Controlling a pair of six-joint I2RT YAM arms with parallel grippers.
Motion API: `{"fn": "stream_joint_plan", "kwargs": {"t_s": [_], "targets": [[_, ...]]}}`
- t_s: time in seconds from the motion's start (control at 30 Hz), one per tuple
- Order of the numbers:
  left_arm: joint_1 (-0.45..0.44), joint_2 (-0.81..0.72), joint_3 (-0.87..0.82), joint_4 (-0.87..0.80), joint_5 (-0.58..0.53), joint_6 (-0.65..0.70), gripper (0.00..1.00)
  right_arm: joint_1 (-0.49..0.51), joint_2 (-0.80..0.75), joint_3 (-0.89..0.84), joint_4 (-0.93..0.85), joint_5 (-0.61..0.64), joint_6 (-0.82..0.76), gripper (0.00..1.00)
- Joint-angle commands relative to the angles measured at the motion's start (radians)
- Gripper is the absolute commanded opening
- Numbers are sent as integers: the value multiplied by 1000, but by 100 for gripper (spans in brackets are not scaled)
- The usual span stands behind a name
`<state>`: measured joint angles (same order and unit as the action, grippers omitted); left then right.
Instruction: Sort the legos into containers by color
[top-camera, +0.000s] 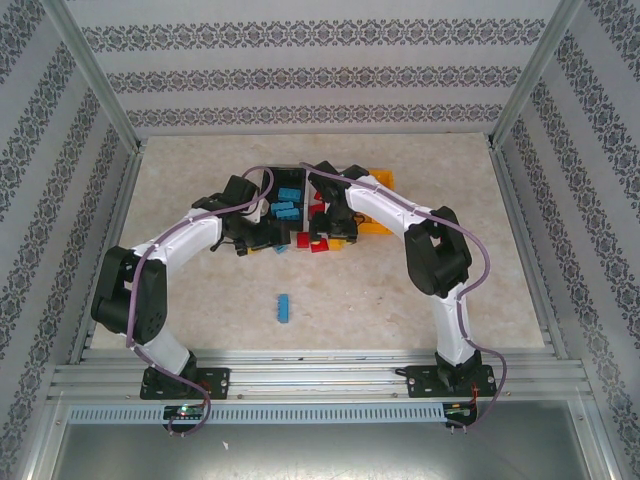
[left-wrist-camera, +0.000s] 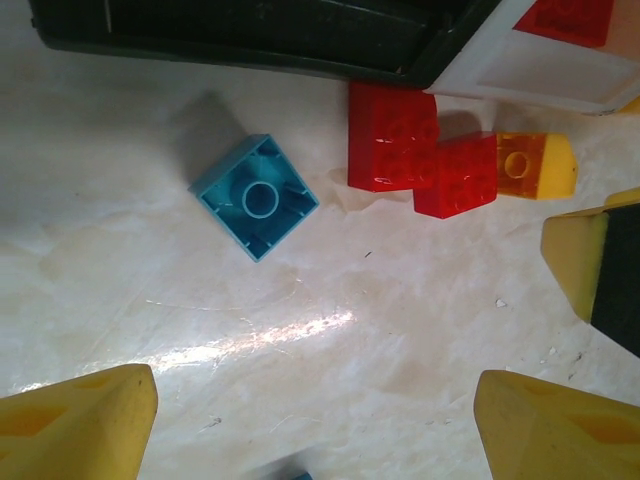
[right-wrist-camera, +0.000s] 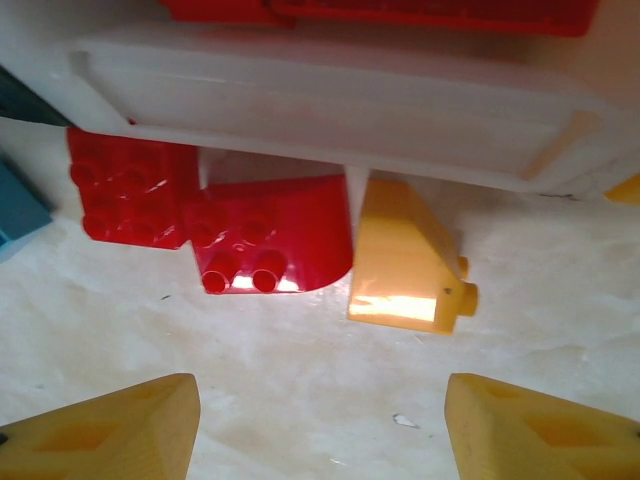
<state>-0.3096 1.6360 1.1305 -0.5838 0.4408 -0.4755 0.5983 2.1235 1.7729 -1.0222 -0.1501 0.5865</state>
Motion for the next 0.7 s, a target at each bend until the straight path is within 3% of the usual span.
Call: {"fn": "stream_joint_plan", "kwargs": {"t_s": [0.0,0.47,0.67], "targets": [[12,-37,-15,-3,8,-5,83,6,15,20,-44,57,-10,66],[13,-25,6,-8,26,-21,83,-16,90,16,-4,55,-2,56],[13,-27,-1,2,31,-35,84,-29,68,-24,14,61,-5,43]]}}
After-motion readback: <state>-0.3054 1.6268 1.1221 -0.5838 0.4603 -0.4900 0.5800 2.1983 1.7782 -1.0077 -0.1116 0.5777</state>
